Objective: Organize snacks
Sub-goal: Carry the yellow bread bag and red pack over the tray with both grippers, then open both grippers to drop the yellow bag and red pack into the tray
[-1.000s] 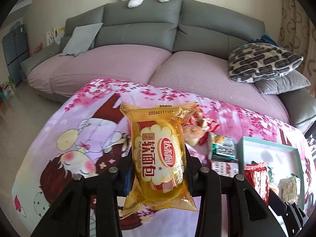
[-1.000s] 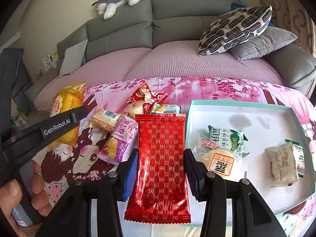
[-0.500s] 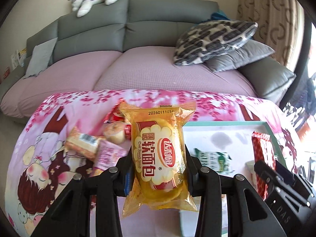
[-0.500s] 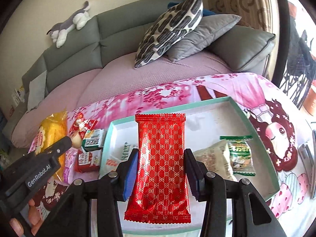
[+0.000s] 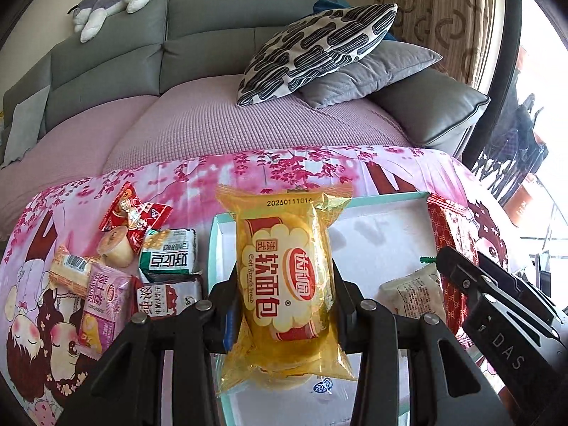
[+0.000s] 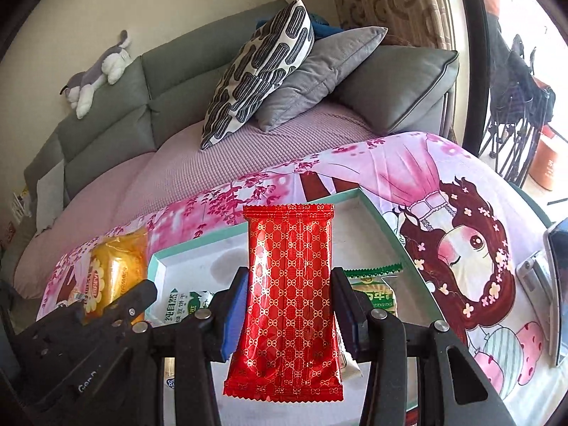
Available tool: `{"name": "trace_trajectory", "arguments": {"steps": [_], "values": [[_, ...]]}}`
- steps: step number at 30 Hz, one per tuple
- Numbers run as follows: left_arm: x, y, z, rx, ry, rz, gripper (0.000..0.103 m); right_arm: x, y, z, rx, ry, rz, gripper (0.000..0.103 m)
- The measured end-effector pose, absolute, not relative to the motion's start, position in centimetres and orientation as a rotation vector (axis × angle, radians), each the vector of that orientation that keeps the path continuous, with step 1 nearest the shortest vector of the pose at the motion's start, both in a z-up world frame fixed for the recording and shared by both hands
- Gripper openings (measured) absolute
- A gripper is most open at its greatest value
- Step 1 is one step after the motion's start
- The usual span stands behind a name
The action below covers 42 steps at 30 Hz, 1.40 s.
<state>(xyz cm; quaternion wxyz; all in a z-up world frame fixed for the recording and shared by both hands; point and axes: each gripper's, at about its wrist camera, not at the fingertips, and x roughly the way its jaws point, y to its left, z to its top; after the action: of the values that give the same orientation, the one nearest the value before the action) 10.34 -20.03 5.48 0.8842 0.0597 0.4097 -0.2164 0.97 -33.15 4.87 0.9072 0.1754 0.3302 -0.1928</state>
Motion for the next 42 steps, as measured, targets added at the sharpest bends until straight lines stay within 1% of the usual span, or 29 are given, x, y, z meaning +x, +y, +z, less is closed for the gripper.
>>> {"name": "trace_trajectory", "arguments": {"steps": [6,11,19,34,41,42], "values": [[11.4,-20.4,4.2,0.102,0.885,-0.454,0.043,2.6,-33.3,3.5,0.328,0.693,-0.393,0.048],[12.0,-20.9,3.9,0.089,0.868,-0.465,0.043,3.6,-33.5,2.4,0.327,0.697,-0.379,0.048],[13.1,-21.7,2.8,0.089,0.889,-0.468,0.043,4.6,-33.9,1.2,0.334,0.706,-0.383,0.048],[14.2,-22.2,1.7,0.09,0.917,-0.474,0.043,5.2,-34.0,0.6,0.325,0.742,-0.4,0.048],[14.3,-22.1,1.6,0.093,0.926,-0.466,0.045,5.5,-34.2,0.0,0.333,0.764,-0.401,0.048],[14.3,-22.1,1.6,0.09,0.929,-0.465,0.046,5.5,-34.2,0.0,0.331,0.764,-0.403,0.05]]}}
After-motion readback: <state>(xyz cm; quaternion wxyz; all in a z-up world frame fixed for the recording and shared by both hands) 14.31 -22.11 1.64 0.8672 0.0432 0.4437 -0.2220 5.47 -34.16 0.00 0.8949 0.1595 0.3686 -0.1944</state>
